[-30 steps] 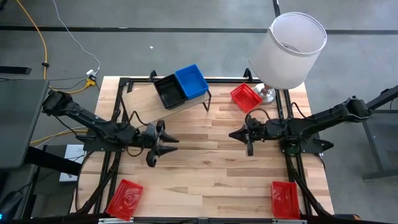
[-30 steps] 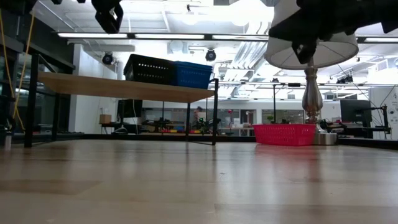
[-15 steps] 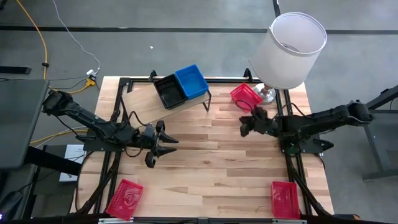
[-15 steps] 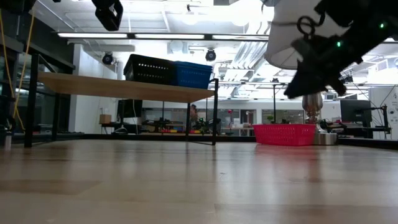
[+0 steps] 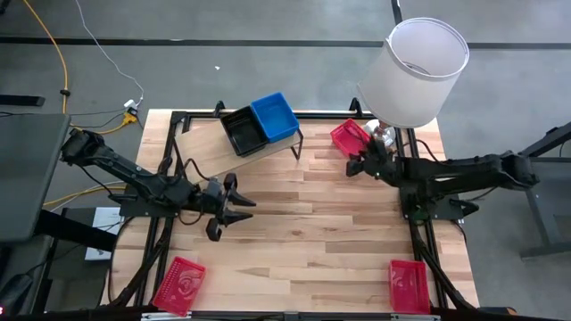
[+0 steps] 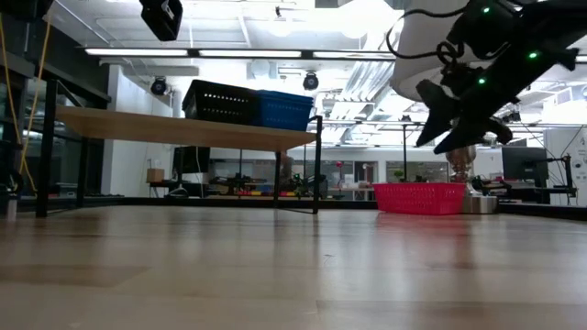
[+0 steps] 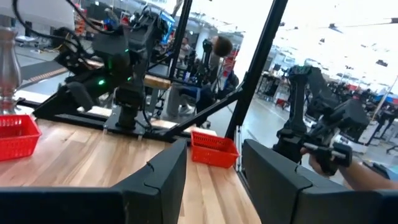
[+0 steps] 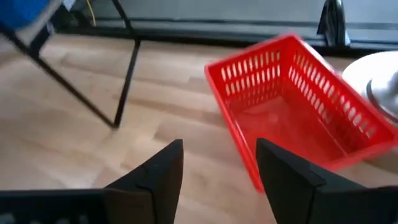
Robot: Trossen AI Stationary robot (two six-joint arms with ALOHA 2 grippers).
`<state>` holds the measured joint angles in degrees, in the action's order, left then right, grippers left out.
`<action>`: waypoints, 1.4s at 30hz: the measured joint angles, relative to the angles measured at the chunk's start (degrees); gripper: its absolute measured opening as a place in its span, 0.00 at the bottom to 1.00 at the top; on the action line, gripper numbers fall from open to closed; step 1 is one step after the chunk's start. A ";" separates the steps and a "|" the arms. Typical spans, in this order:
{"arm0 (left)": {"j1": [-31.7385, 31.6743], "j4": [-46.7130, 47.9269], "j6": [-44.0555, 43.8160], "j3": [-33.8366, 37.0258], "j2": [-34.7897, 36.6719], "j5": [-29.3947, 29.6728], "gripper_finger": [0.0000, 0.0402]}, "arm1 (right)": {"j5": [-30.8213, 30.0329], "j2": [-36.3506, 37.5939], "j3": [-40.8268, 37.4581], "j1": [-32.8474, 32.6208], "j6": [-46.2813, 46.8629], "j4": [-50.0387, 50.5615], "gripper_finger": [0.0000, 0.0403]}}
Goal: Stack baskets on shelf by color
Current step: Put the top right red bin on the shelf
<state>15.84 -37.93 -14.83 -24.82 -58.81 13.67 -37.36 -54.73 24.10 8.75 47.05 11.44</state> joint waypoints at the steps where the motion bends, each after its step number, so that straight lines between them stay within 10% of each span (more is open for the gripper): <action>1: 0.01 -0.42 0.00 -0.02 0.00 0.03 0.37 | 0.35 -0.63 0.00 0.89 -1.07 -1.30 0.46; 8: 0.00 -1.86 0.00 -0.02 0.00 0.28 0.37 | 0.24 -8.71 0.00 7.62 -5.83 -6.60 0.38; 17: 0.02 -1.81 0.02 -0.02 0.00 0.44 0.37 | 3.02 -15.50 0.00 15.13 -6.78 -8.79 0.02; 31: 0.00 -1.79 0.97 -0.02 0.00 0.44 0.37 | 22.46 -17.98 1.15 14.88 -10.25 -7.49 0.00; 42: 0.02 -1.79 1.53 -0.02 0.00 0.44 0.37 | 29.47 -17.98 5.96 -1.56 -5.48 -4.77 0.00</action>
<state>15.86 -39.72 -13.30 -24.84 -58.81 14.11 -7.89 -72.71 30.05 7.18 41.57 6.67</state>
